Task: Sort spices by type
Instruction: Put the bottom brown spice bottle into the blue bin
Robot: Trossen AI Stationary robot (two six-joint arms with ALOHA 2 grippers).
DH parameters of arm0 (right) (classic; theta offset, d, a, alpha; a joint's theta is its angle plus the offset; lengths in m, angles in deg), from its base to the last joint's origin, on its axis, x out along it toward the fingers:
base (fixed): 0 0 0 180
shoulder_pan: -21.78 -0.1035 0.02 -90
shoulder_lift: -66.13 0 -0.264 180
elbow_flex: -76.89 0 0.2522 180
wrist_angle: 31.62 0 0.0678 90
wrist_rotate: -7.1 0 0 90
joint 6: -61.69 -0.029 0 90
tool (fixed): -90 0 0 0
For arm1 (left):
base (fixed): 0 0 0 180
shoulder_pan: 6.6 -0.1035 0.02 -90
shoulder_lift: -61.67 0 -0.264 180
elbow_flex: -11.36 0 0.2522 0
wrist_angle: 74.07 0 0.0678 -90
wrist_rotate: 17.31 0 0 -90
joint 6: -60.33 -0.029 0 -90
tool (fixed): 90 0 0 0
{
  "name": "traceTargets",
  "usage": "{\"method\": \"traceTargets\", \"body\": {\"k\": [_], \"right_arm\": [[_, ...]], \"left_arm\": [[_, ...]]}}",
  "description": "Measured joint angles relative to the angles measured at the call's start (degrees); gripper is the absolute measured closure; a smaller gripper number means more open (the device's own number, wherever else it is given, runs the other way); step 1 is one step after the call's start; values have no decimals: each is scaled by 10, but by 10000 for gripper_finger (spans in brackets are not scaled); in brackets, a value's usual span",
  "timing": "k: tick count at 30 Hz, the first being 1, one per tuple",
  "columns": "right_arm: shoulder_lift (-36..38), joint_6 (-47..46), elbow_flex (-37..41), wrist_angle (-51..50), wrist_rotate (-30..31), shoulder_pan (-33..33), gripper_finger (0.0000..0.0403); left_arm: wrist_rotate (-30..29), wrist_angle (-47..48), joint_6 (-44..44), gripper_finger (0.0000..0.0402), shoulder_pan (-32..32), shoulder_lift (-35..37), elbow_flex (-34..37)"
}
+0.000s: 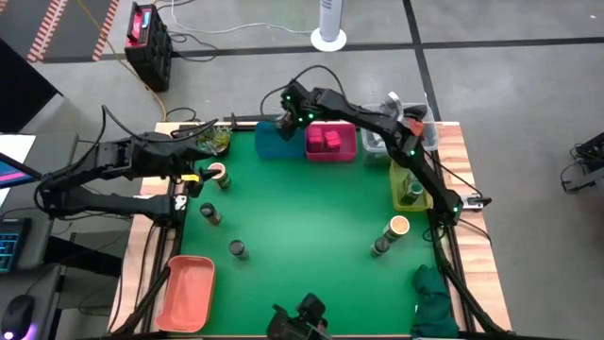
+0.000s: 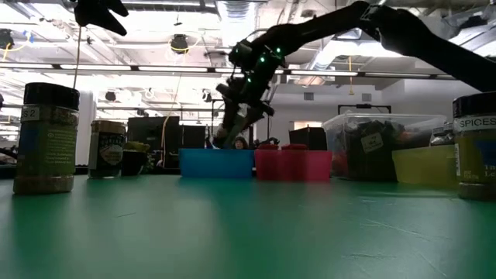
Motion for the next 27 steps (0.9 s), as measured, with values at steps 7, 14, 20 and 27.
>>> {"method": "traceTargets", "body": {"k": [7,14,20,27], "right_arm": [[2,51,-1,-31,-9,-5,101],[1,68,-1,-56,-15,-10,101],[1,81,3,-92,-12,-9,101],[1,89,11,-101,1,-8,101]], "left_arm": [[0,-6,-7,132,0,-4,0],[1,-4,-6,132,0,-8,0],[1,-4,-5,132,0,-8,0],[2,-4,-3,132,0,-8,0]]}}
